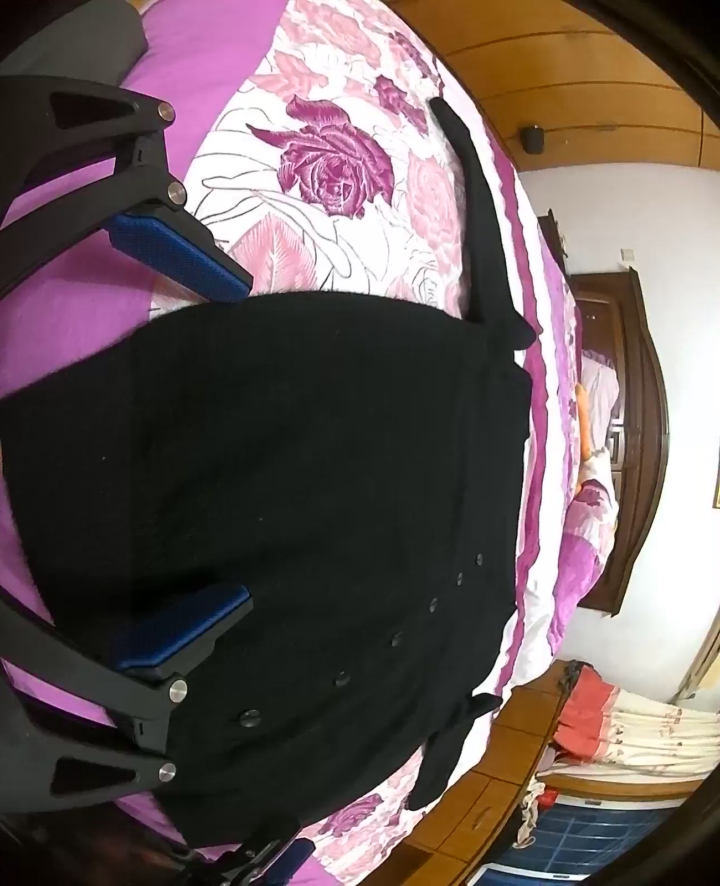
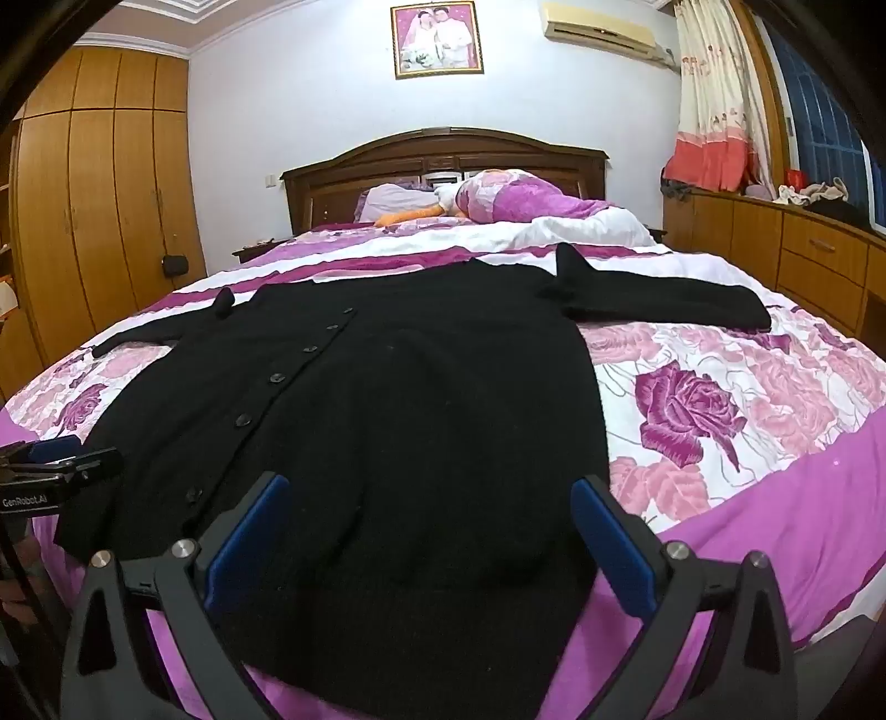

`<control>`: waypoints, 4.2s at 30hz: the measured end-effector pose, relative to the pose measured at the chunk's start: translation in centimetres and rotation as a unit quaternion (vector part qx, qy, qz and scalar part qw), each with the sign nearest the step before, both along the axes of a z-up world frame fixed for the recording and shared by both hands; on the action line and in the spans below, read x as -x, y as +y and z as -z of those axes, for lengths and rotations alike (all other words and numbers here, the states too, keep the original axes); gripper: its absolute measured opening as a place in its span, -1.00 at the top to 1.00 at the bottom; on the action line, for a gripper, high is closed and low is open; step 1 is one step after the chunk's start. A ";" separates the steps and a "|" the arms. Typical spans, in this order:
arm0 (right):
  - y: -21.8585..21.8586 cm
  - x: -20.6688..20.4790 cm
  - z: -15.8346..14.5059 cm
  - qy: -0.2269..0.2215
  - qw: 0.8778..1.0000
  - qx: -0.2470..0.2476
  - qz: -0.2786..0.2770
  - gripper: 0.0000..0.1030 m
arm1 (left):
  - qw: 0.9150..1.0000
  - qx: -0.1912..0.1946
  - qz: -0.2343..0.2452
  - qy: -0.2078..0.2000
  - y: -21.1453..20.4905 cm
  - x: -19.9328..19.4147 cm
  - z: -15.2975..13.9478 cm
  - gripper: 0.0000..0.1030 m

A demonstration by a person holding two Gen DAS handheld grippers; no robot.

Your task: Fold small clothes

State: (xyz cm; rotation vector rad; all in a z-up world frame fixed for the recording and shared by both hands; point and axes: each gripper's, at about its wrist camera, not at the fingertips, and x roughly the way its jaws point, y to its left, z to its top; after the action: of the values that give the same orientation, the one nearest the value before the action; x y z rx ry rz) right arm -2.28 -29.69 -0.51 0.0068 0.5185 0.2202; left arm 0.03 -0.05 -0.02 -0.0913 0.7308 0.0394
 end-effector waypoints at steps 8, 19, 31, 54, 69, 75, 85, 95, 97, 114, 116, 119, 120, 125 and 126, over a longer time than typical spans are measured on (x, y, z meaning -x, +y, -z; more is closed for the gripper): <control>0.2 -0.2 0.1 0.008 1.000 -0.001 -0.005 -0.99 | 1.000 0.001 0.001 -0.002 -0.7 0.0 0.6 -0.74; 0.9 0.3 0.1 0.003 1.000 0.004 -0.018 -1.00 | 1.000 -0.006 0.005 0.009 -0.4 -0.5 0.5 -0.74; 0.8 0.3 0.2 0.005 1.000 0.004 -0.021 -1.00 | 1.000 -0.006 0.005 0.009 -0.4 -0.5 0.5 -0.74; 1.0 0.2 0.4 0.007 1.000 0.003 -0.023 -1.00 | 1.000 -0.004 0.006 0.014 -0.2 -0.7 0.5 -0.74; 1.3 0.1 0.4 0.012 0.999 0.004 -0.030 -1.00 | 1.000 -0.008 0.007 0.015 -0.3 -0.8 0.6 -0.74; 1.2 0.0 0.6 0.015 0.999 0.005 -0.029 -1.00 | 1.000 -0.008 0.007 0.016 -0.1 -1.0 0.7 -0.74; 1.3 -0.2 0.7 0.018 0.999 0.007 -0.028 -1.00 | 1.000 0.002 0.010 0.019 0.3 -1.0 0.6 -0.74; 1.5 -0.6 1.0 0.028 0.999 0.008 -0.031 -1.00 | 1.000 -0.012 0.011 0.021 -0.1 -1.1 0.7 -0.74; 1.6 -0.8 1.0 0.030 0.999 0.011 -0.031 -1.00 | 1.000 -0.013 0.011 0.018 -0.1 -1.1 0.5 -0.74; 0.6 -1.0 0.1 0.019 1.000 0.009 0.001 -1.00 | 0.977 0.132 -0.164 0.016 19.7 -8.1 -3.3 -0.74; 0.4 -0.8 -0.3 0.008 1.000 0.005 0.006 -1.00 | 0.967 0.162 -0.196 0.018 23.4 -9.3 -3.0 -0.74; -0.2 -1.0 -0.6 0.010 1.000 -0.017 0.003 -1.00 | 0.945 0.229 -0.232 0.017 28.2 -10.7 -1.8 -0.74; -0.5 -1.3 -0.6 0.014 1.000 -0.025 0.002 -1.00 | 0.939 0.243 -0.242 0.018 29.4 -11.0 -1.4 -0.74; -2.1 -4.6 -1.3 0.020 0.999 -0.046 0.002 -1.00 | 0.914 0.297 -0.276 -0.003 33.8 -12.2 0.6 -0.71; -2.6 -5.9 -1.7 0.018 0.999 -0.050 0.006 -1.00 | 0.910 0.304 -0.280 -0.012 34.4 -12.5 0.8 -0.71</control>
State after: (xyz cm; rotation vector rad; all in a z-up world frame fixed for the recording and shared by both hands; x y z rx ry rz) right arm 3.60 -32.30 1.15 0.1113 0.5428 0.2341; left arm 12.52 34.38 -0.87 -0.8997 0.6512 0.3590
